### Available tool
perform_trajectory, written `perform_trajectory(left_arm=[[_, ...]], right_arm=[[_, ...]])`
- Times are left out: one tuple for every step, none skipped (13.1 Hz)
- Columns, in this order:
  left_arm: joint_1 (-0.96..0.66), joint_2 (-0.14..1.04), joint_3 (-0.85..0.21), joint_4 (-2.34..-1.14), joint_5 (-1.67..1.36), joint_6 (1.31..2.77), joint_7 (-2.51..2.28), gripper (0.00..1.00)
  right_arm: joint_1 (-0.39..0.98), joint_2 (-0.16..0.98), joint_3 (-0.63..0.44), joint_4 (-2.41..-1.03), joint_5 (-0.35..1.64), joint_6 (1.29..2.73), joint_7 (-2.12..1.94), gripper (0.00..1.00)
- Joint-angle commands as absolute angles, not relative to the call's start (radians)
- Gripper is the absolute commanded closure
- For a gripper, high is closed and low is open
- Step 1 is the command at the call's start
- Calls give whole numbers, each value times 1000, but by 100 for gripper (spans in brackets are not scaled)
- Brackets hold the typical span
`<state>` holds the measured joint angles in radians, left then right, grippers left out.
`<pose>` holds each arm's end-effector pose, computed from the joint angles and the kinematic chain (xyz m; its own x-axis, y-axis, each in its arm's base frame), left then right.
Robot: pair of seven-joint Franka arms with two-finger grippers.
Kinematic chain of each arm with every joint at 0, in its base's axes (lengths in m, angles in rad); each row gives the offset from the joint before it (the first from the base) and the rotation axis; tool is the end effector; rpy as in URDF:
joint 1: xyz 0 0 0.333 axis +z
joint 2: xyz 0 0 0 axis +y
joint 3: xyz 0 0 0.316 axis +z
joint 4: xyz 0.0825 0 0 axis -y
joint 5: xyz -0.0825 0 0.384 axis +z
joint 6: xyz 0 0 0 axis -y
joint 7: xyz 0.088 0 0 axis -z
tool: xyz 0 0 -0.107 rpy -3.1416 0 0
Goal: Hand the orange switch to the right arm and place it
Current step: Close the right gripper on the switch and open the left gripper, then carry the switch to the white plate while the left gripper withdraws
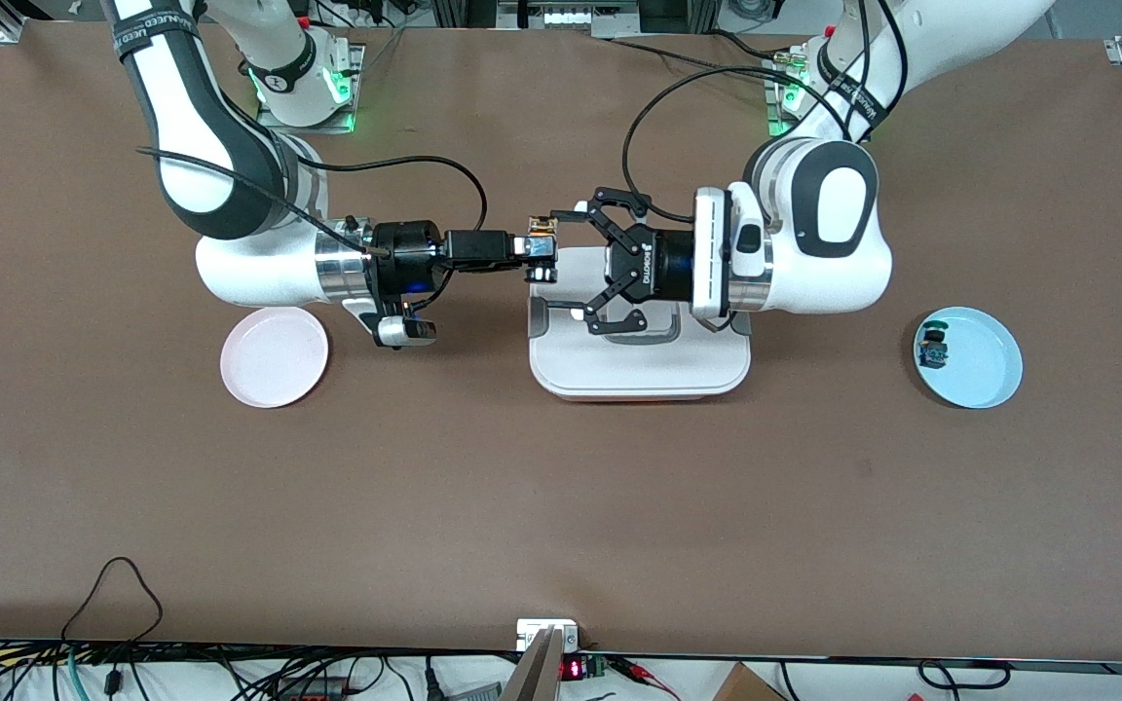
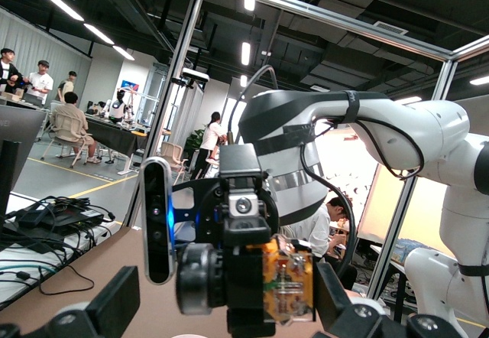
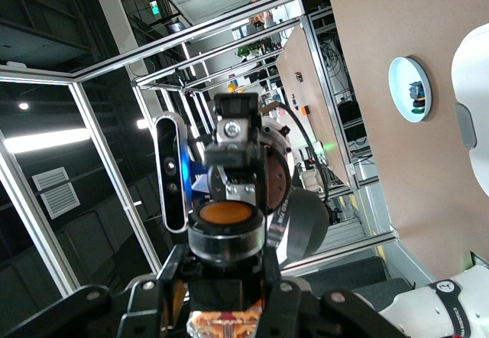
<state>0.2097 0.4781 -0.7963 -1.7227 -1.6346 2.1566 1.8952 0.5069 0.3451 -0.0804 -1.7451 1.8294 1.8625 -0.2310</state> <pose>0.5838 -0.3474 0.4372 0.3000 0.0673 0.9516 -0.9539 0.0105 0.3000 0.5748 0.3499 0.4421 0.9444 0.0624 -0.3228 -0.3249 0.0263 -0.9454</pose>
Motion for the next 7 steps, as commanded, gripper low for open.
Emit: perform_trajectory(left_arm=[[268, 454, -802, -1694, -1508, 2102, 1737, 0], [293, 453, -799, -1677, -1437, 2051, 1667, 0], [319, 453, -802, -1660, -1361, 2013, 1599, 0], [346, 453, -802, -1639, -1273, 1966, 1530, 0], [363, 454, -801, -1608, -1191, 1918, 1452, 0], [374, 454, -799, -1582, -1110, 1873, 1372, 0], [380, 454, -799, -1563, -1015, 1832, 1294, 0]], right_arm=[[511, 314, -83, -1770, 1841, 1859, -225, 100], [506, 311, -83, -1770, 1839, 1856, -225, 100], [503, 311, -84, -1770, 1836, 1850, -227, 100], [497, 307, -84, -1772, 1835, 1850, -227, 100], [492, 302, -86, -1776, 1832, 1844, -230, 100], [479, 299, -86, -1784, 1824, 1835, -235, 100], [457, 295, -86, -1787, 1803, 1819, -236, 100]])
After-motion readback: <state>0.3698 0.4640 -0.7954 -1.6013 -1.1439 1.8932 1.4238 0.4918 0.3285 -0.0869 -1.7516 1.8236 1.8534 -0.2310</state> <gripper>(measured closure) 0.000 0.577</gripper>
